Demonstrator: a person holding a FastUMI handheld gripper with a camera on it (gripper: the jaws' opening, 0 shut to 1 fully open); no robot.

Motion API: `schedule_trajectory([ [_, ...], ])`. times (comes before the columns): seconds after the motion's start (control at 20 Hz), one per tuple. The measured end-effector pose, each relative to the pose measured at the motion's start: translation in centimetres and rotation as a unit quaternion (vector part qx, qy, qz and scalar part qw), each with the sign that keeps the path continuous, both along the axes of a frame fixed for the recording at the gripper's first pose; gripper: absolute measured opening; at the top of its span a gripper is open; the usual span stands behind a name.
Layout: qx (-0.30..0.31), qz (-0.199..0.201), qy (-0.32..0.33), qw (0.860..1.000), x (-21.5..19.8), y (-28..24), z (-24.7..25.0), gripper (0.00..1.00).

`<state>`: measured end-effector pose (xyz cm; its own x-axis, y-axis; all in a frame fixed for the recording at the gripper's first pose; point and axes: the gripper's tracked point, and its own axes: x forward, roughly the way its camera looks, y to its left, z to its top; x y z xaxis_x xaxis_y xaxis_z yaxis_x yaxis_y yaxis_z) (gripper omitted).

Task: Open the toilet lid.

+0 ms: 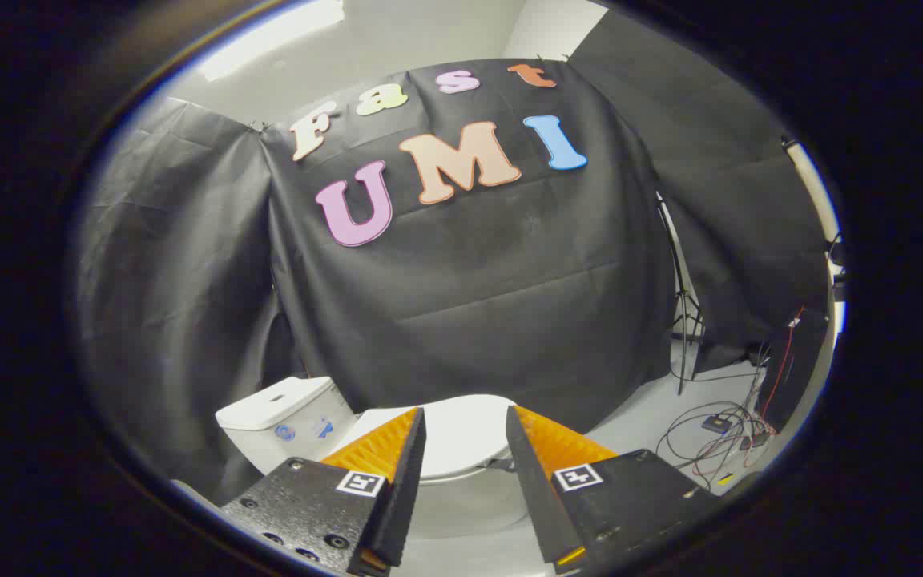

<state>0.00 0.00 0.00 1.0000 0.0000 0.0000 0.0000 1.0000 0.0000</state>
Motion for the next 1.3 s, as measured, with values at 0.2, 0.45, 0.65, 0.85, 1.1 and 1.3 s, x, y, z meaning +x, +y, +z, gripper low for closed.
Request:
schedule_trajectory([
  [0.2,0.006,0.000,-0.003,1.000,-0.13,-0.21,-0.09,0.62],
  [0.45,0.013,0.002,-0.007,1.000,-0.09,-0.33,-0.08,0.62],
  [0.65,0.016,0.003,-0.010,1.000,-0.13,-0.40,-0.06,0.62],
  [0.85,0.020,0.003,-0.015,1.000,-0.21,-0.57,0.04,0.62],
  [1.1,0.024,0.002,-0.018,1.000,-0.23,-0.66,0.05,0.62],
  [1.3,0.025,0.003,-0.020,0.999,-0.02,-0.62,0.28,0.62],
])
